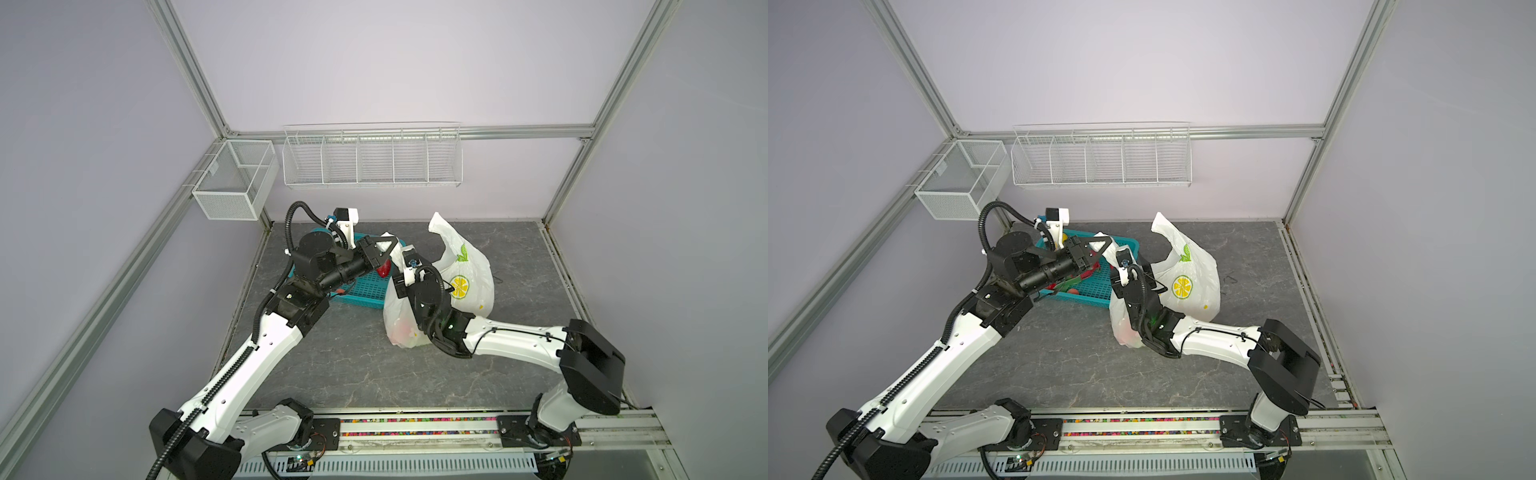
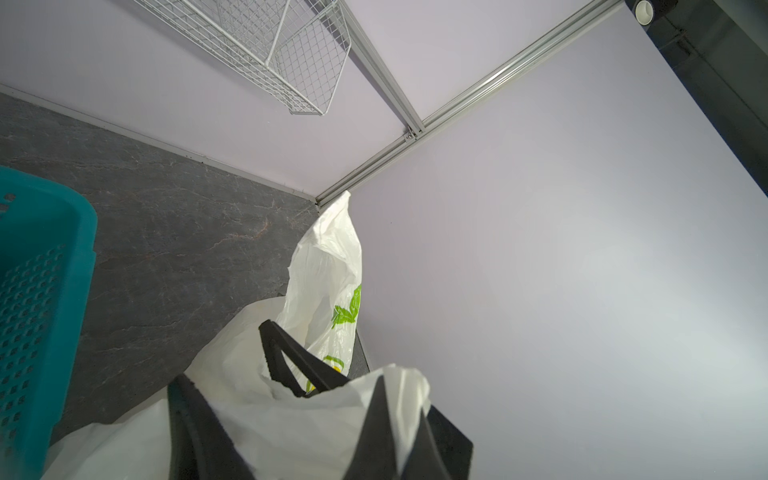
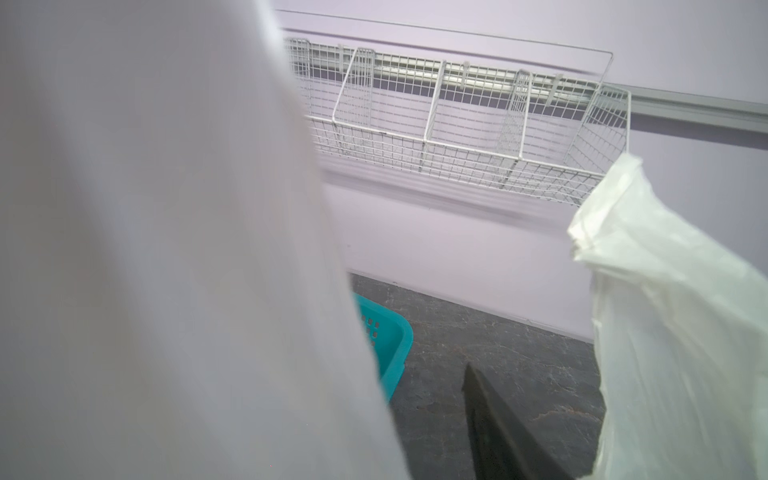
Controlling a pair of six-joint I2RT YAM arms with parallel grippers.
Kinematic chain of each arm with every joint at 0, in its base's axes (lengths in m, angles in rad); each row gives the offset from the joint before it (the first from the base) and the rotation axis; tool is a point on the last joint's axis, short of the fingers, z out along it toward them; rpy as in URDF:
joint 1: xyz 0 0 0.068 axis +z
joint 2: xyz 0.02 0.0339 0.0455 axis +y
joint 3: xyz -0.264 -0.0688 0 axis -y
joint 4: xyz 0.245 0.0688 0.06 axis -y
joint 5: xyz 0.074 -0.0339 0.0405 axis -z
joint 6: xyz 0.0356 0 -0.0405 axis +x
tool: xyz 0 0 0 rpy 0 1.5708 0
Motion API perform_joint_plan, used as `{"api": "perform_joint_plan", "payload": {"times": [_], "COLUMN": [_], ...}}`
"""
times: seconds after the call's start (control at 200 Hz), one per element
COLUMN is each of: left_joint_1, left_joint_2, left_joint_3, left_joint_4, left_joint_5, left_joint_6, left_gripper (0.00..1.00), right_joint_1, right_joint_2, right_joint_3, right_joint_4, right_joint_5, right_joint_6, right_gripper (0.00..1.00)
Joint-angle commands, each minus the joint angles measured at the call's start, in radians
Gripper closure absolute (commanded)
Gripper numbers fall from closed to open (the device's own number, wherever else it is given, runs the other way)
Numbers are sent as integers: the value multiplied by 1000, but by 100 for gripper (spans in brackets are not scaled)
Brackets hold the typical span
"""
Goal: Place the fake fruits into the plastic bag and tie a complex knot
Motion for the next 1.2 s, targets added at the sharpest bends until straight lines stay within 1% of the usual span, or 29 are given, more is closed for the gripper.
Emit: {"api": "perform_joint_plan", "payload": {"times": [0.0, 0.06, 0.175, 0.22, 0.29, 0.355, 0.43, 0.49, 0.55, 0.575, 0.61, 0.7, 0.72, 0.755, 0.795, 0.835, 0.85, 0.9, 1.01, 1.195], "left_joint_1": [3, 5, 8, 8, 10, 12, 17, 23, 29, 31, 35, 44, 46, 49, 55, 61, 63, 73, 80, 80], "left_joint_2": [-16, -8, 10, 17, 28, 36, 47, 53, 62, 67, 73, 91, 95, 103, 113, 122, 125, 132, 136, 137], "left_joint_3": [36, 41, 57, 66, 85, 96, 108, 111, 117, 121, 127, 152, 158, 169, 180, 189, 192, 202, 209, 210], "left_joint_4": [1, 1, -2, -8, -26, -37, -51, -56, -58, -62, -66, -95, -103, -113, -120, -126, -128, -136, -150, -160], "left_joint_5": [-19, -16, -2, 3, 4, 9, 13, 19, 28, 33, 43, 57, 60, 68, 80, 92, 96, 112, 122, 123], "left_joint_6": [12, 19, 29, 38, 55, 74, 96, 109, 124, 129, 142, 184, 195, 211, 228, 239, 242, 252, 277, 295], "left_gripper": [100, 100, 100, 100, 100, 100, 100, 100, 100, 100, 100, 100, 100, 100, 100, 100, 100, 100, 100, 100], "right_joint_1": [1, 0, -5, -8, -13, -15, -16, -17, -18, -17, -17, -21, -22, -23, -26, -26, -26, -28, -34, -70], "right_joint_2": [31, 34, 32, 33, 28, 15, -3, -16, -33, -39, -47, -71, -79, -91, -108, -135, -145, -182, -264, -396], "right_joint_3": [-57, -69, -70, -70, -70, -71, -70, -68, -66, -64, -58, -35, -29, -22, -15, -6, -4, 0, 20, 53], "right_joint_4": [-3, -14, -32, -33, -43, -52, -64, -77, -103, -111, -132, -205, -223, -254, -289, -330, -343, -392, -527, -736], "right_joint_5": [48, 42, 26, 13, -12, -34, -63, -83, -100, -111, -126, -173, -187, -217, -263, -298, -310, -367, -444, -578], "right_joint_6": [76, 88, 91, 88, 88, 84, 75, 69, 71, 67, 65, 65, 65, 64, 58, 53, 51, 35, -3, -53], "right_gripper": [48, 51, 49, 50, 58, 70, 80, 85, 86, 84, 77, 43, 37, 19, 8, 1, 0, 4, 11, 11]}}
